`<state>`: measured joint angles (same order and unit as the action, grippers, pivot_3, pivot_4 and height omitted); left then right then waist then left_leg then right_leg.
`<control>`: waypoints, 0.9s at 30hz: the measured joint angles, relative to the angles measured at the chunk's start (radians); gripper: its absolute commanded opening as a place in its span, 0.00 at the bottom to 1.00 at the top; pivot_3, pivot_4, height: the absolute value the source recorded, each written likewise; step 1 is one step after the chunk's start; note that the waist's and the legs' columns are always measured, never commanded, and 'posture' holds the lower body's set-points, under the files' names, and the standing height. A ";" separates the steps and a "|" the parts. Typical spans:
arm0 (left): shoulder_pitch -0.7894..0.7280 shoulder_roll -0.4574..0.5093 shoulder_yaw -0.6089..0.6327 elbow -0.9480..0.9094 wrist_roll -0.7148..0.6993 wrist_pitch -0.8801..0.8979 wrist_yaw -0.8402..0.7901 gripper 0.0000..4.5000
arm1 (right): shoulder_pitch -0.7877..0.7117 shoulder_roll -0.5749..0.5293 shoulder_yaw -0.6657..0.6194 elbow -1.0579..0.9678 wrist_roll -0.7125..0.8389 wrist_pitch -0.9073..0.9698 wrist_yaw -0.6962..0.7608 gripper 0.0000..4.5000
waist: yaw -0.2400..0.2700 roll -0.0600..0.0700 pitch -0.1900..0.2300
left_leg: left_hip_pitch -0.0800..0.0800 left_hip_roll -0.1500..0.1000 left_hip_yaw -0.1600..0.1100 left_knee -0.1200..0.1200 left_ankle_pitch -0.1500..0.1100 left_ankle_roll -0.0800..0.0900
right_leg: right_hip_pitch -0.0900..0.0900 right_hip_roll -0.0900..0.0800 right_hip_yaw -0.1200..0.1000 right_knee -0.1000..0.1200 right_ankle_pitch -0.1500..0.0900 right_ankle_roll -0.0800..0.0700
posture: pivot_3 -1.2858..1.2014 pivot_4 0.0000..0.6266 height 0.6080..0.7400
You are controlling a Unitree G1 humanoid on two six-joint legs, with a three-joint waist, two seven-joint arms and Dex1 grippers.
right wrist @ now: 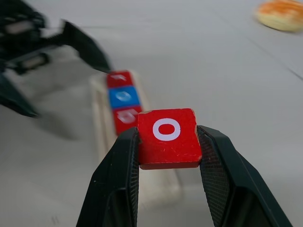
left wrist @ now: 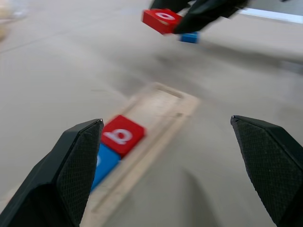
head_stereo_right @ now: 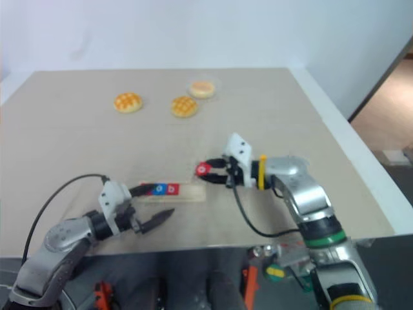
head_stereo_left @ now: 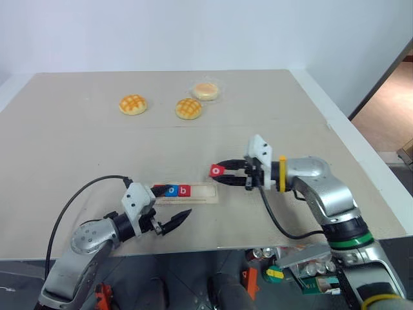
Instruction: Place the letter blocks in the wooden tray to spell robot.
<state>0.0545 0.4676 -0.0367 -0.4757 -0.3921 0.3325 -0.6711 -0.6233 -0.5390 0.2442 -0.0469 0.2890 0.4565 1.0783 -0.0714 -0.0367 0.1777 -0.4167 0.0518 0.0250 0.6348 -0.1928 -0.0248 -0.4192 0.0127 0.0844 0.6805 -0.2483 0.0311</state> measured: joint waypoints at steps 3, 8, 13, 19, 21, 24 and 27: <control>-0.001 -0.022 0.006 -0.001 -0.004 0.020 0.037 1.00 | -0.030 0.028 0.067 0.054 -0.043 -0.008 0.013 0.27 | 0.000 0.000 0.000 | -0.001 -0.001 0.000 0.000 0.000 0.000 | -0.001 -0.001 0.000 0.000 0.000 0.000 | 0.52 0.24 1.00; 0.004 -0.023 0.007 -0.007 -0.010 0.042 0.056 1.00 | -0.037 0.047 0.132 0.120 -0.099 -0.030 0.032 0.27 | 0.001 0.000 0.000 | -0.002 -0.001 0.000 0.001 0.000 0.000 | -0.001 -0.001 0.000 0.000 0.000 0.001 | 0.52 0.24 1.00; 0.011 -0.022 0.007 -0.013 -0.012 0.046 0.056 1.00 | -0.060 0.069 0.147 0.180 -0.131 -0.064 0.051 0.27 | 0.001 0.000 0.000 | -0.002 0.000 0.000 0.001 0.000 0.000 | -0.002 0.000 0.000 0.000 0.001 0.000 | 0.52 0.24 1.00; 0.011 -0.021 0.006 -0.013 -0.011 0.047 0.055 1.00 | -0.096 0.121 0.150 0.260 -0.170 -0.109 0.052 0.27 | 0.000 0.000 0.000 | -0.002 0.000 0.000 0.001 0.000 0.000 | -0.002 0.000 0.000 0.000 0.001 0.000 | 0.52 0.24 1.00; 0.011 -0.019 0.006 -0.013 -0.011 0.047 0.055 1.00 | -0.099 0.124 0.150 0.266 -0.177 -0.116 0.058 0.27 | 0.001 0.000 0.000 | -0.002 0.000 0.000 0.001 0.000 0.000 | -0.002 0.000 0.000 0.000 0.001 0.000 | 0.52 0.24 1.00; 0.011 -0.018 0.006 -0.013 -0.011 0.048 0.055 1.00 | -0.099 0.130 0.151 0.275 -0.187 -0.118 0.064 0.27 | 0.001 0.000 0.000 | -0.002 0.000 0.000 0.001 0.000 0.000 | -0.002 0.000 0.000 0.000 0.001 0.000 | 0.52 0.24 1.00; 0.011 -0.018 0.006 -0.013 -0.011 0.050 0.055 1.00 | -0.099 0.136 0.151 0.283 -0.195 -0.122 0.072 0.27 | 0.001 0.000 0.000 | -0.002 0.000 0.000 0.001 0.000 0.000 | -0.002 0.000 -0.001 0.000 0.001 0.000 | 0.52 0.24 1.00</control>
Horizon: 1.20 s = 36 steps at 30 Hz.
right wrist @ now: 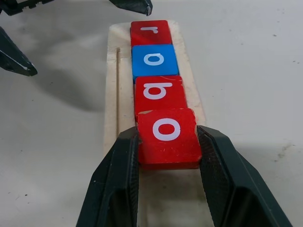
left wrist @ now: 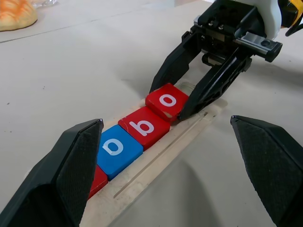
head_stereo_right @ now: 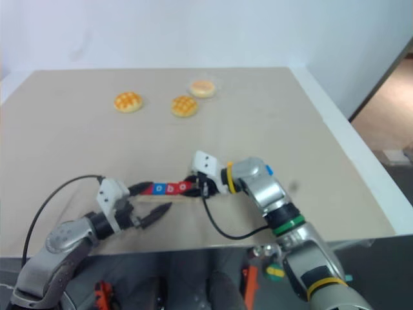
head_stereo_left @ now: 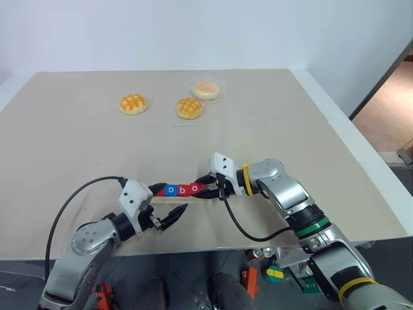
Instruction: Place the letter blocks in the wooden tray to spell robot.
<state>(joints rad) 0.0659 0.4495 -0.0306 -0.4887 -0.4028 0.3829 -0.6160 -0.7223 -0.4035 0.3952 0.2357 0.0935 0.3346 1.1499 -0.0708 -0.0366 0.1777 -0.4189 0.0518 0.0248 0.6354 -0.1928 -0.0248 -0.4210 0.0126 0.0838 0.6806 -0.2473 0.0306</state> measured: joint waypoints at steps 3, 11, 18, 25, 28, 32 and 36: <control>0.000 0.000 0.000 0.000 0.000 0.008 0.000 1.00 | 0.000 0.001 0.000 0.004 -0.003 -0.005 0.005 0.27 | 0.000 0.000 0.000 | 0.000 0.000 0.000 0.000 0.000 0.000 | 0.000 0.000 0.000 0.000 0.000 0.000 | 0.52 0.24 1.00; 0.001 0.000 -0.001 0.000 0.002 0.009 0.000 1.00 | 0.000 0.003 0.000 0.007 -0.003 -0.004 0.016 0.73 | 0.000 0.000 0.000 | 0.000 0.000 0.000 0.000 0.000 0.000 | 0.000 0.000 0.000 0.000 0.000 0.000 | 0.52 0.24 1.00; 0.006 0.003 -0.006 0.000 0.004 0.009 -0.002 1.00 | -0.001 0.019 -0.011 0.014 0.003 0.013 0.001 0.99 | 0.000 0.000 0.000 | 0.000 0.000 0.000 0.000 0.000 0.000 | 0.000 0.000 0.000 0.000 0.000 0.000 | 0.52 0.24 1.00; 0.004 0.042 -0.017 -0.020 0.005 0.005 -0.055 1.00 | -0.029 0.059 -0.247 -0.081 0.153 0.198 -0.161 0.99 | 0.000 0.000 0.000 | -0.002 0.000 0.000 0.000 0.000 0.000 | -0.002 0.000 0.000 0.000 0.000 0.000 | 0.52 0.24 1.00; -0.003 0.068 -0.025 -0.040 0.005 -0.016 -0.096 1.00 | -0.011 0.002 -0.397 -0.128 0.154 0.204 -0.313 0.99 | 0.018 0.000 0.000 | -0.002 -0.002 0.000 0.000 0.000 0.000 | -0.001 -0.002 0.000 0.000 -0.001 0.001 | 0.52 0.24 1.00; -0.005 0.075 -0.029 -0.040 0.007 -0.029 -0.111 1.00 | 0.112 -0.046 -0.483 -0.155 0.083 0.180 -0.496 0.99 | 0.023 0.000 0.000 | -0.003 -0.002 0.001 -0.001 0.000 0.000 | -0.002 -0.002 0.001 -0.001 -0.002 0.002 | 0.52 0.24 1.00; -0.011 0.075 -0.038 -0.037 0.008 -0.033 -0.116 1.00 | 0.267 -0.061 -0.528 -0.236 0.054 0.183 -0.603 0.99 | 0.021 0.001 0.000 | -0.003 -0.001 0.002 -0.002 0.000 0.000 | -0.004 -0.001 0.002 0.000 -0.002 0.001 | 0.52 0.24 1.00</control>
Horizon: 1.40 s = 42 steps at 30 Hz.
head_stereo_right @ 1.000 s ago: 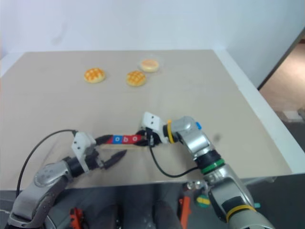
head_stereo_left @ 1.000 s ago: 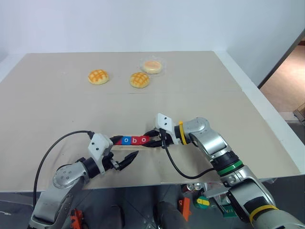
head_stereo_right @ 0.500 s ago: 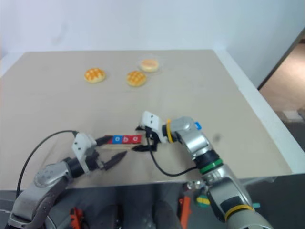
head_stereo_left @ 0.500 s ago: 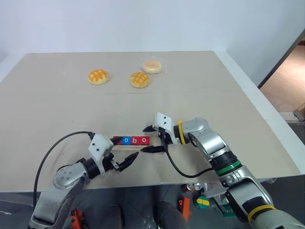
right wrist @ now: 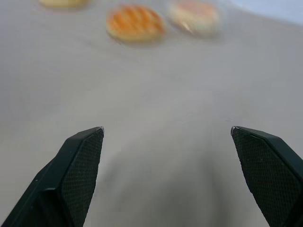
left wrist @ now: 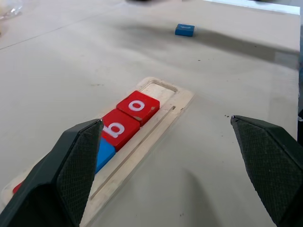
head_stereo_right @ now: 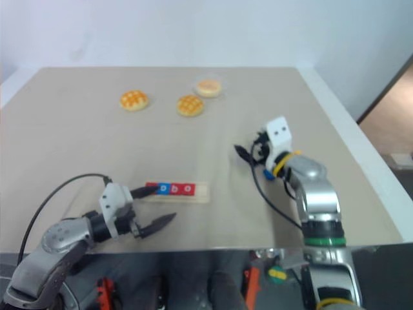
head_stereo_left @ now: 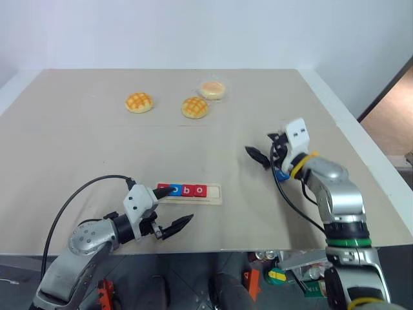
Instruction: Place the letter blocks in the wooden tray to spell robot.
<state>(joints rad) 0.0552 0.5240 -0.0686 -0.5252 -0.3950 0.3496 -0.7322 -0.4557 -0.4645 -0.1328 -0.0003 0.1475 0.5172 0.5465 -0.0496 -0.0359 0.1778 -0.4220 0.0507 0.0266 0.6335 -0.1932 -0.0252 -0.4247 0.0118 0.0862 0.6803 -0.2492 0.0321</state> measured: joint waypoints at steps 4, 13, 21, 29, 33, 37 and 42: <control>-0.008 0.000 -0.006 0.005 0.001 -0.003 -0.005 1.00 | 0.088 0.000 -0.032 -0.067 -0.004 0.023 -0.070 0.99 | -0.003 0.000 0.000 | 0.001 0.001 0.000 0.000 0.000 0.000 | 0.000 0.001 0.000 0.001 0.002 -0.001 | 0.52 0.24 1.00; -0.022 0.001 -0.011 0.027 0.001 -0.008 -0.038 1.00 | 0.169 0.041 -0.065 -0.092 0.028 0.119 -0.160 0.99 | -0.001 0.000 0.000 | 0.001 0.000 0.000 0.001 0.001 0.001 | 0.001 0.000 0.000 0.000 0.002 -0.001 | 0.52 0.24 1.00; -0.028 0.001 -0.012 0.037 0.001 -0.015 -0.041 1.00 | 0.186 0.143 -0.062 -0.105 0.022 0.096 -0.289 0.50 | -0.001 0.000 -0.001 | 0.002 0.000 0.000 0.002 0.001 0.001 | 0.002 0.001 0.000 0.000 0.002 -0.002 | 0.52 0.24 1.00; -0.027 0.001 -0.012 0.043 0.001 -0.006 -0.039 1.00 | 0.251 0.247 -0.005 -0.301 0.005 0.225 -0.414 0.28 | -0.002 0.000 -0.002 | 0.001 0.002 0.000 0.001 0.001 0.001 | 0.001 0.001 0.000 0.000 0.002 -0.003 | 0.52 0.24 1.00; -0.027 0.001 -0.012 0.044 0.000 0.004 -0.039 1.00 | 0.252 0.293 0.072 -0.450 0.019 0.412 -0.448 0.28 | -0.004 0.000 -0.002 | 0.001 0.003 -0.001 0.001 0.001 0.001 | 0.000 0.002 -0.001 0.000 0.002 -0.005 | 0.52 0.24 1.00; -0.027 0.001 -0.012 0.045 0.000 0.007 -0.039 1.00 | 0.233 0.347 0.131 -0.562 0.037 0.563 -0.481 0.28 | -0.003 0.000 -0.002 | 0.001 0.003 -0.001 0.001 0.001 0.001 | 0.000 0.001 -0.002 0.000 0.001 -0.006 | 0.52 0.24 1.00; -0.027 0.001 -0.012 0.045 0.001 0.007 -0.039 1.00 | 0.213 0.354 0.149 -0.614 0.043 0.640 -0.490 0.28 | -0.002 0.000 -0.002 | 0.000 0.001 -0.001 0.001 0.001 0.001 | 0.000 0.000 -0.001 -0.001 0.000 -0.005 | 0.52 0.24 1.00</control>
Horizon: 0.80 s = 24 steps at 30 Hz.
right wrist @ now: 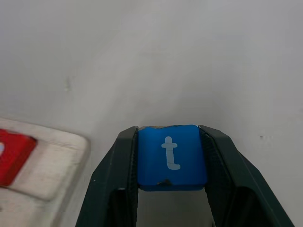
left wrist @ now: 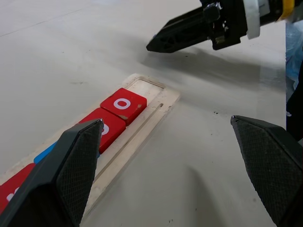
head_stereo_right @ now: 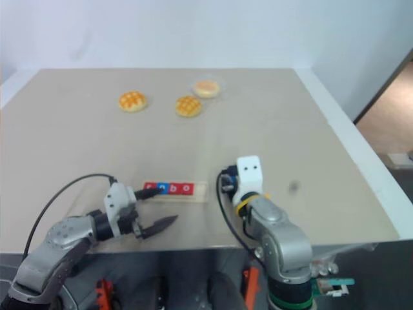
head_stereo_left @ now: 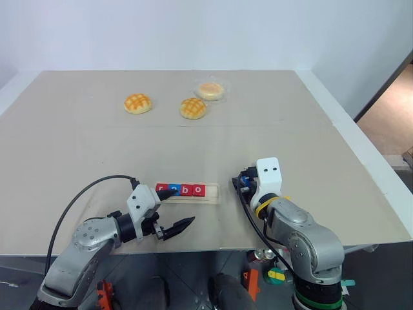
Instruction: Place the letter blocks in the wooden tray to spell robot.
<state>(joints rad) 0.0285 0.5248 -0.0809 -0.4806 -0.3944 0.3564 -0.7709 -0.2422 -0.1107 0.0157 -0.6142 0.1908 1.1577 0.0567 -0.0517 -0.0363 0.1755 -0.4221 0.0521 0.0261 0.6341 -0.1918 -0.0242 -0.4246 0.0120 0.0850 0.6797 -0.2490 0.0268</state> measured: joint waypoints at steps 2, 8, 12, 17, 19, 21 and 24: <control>0.000 0.000 0.000 0.000 0.000 0.000 0.000 1.00 | 0.001 0.000 -0.001 -0.001 0.000 0.016 -0.003 0.28 | 0.000 0.000 0.000 | 0.000 0.000 0.000 0.000 0.000 0.000 | 0.000 0.000 0.000 0.000 0.000 0.000 | 0.52 0.24 1.00; 0.000 0.002 0.000 0.000 0.001 0.000 -0.002 1.00 | 0.025 0.006 -0.002 -0.038 0.008 0.047 -0.009 0.28 | 0.000 0.000 0.000 | 0.000 0.000 -0.001 0.000 0.000 0.000 | 0.000 0.001 -0.001 0.000 0.000 0.000 | 0.52 0.24 1.00; 0.000 0.002 -0.001 0.000 0.002 -0.001 -0.002 1.00 | 0.030 0.003 0.006 -0.044 0.026 0.055 0.011 0.28 | -0.001 0.000 0.000 | 0.000 0.000 -0.001 0.000 0.000 0.000 | 0.000 0.001 -0.001 0.000 0.000 0.000 | 0.52 0.24 1.00; 0.000 0.002 -0.001 0.000 0.002 -0.001 -0.003 1.00 | 0.029 -0.010 0.020 -0.071 0.044 0.053 0.034 0.74 | -0.001 0.000 0.000 | 0.000 0.000 -0.001 0.000 0.000 0.000 | 0.000 0.001 -0.001 0.000 0.000 -0.001 | 0.52 0.24 1.00; 0.000 0.003 -0.001 0.000 0.002 -0.001 -0.003 1.00 | 0.028 -0.025 0.022 -0.074 0.045 0.047 0.042 0.90 | 0.000 0.000 0.000 | 0.000 0.000 -0.001 0.000 0.000 0.000 | 0.000 0.000 -0.001 0.000 0.000 -0.001 | 0.52 0.24 1.00; 0.000 0.003 -0.002 0.000 0.003 -0.001 -0.003 1.00 | 0.013 -0.036 0.011 -0.081 0.052 0.046 0.050 0.99 | -0.001 0.000 0.000 | 0.000 0.000 0.000 0.000 0.000 0.000 | -0.001 0.000 0.000 0.000 0.000 -0.001 | 0.52 0.24 1.00; -0.003 0.002 -0.003 0.001 0.003 -0.001 -0.003 1.00 | -0.063 -0.111 -0.027 -0.076 0.073 0.021 0.105 0.99 | 0.000 0.001 0.000 | 0.000 0.000 0.000 0.000 0.000 0.000 | 0.000 0.000 0.000 0.000 0.000 -0.001 | 0.52 0.24 1.00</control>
<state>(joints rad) 0.0257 0.5273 -0.0843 -0.4794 -0.3915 0.3557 -0.7735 -0.3049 -0.2220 -0.0110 -0.6905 0.2634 1.1790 0.1621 -0.0522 -0.0357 0.1759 -0.4223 0.0519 0.0259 0.6343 -0.1918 -0.0241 -0.4248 0.0121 0.0845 0.6797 -0.2491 0.0261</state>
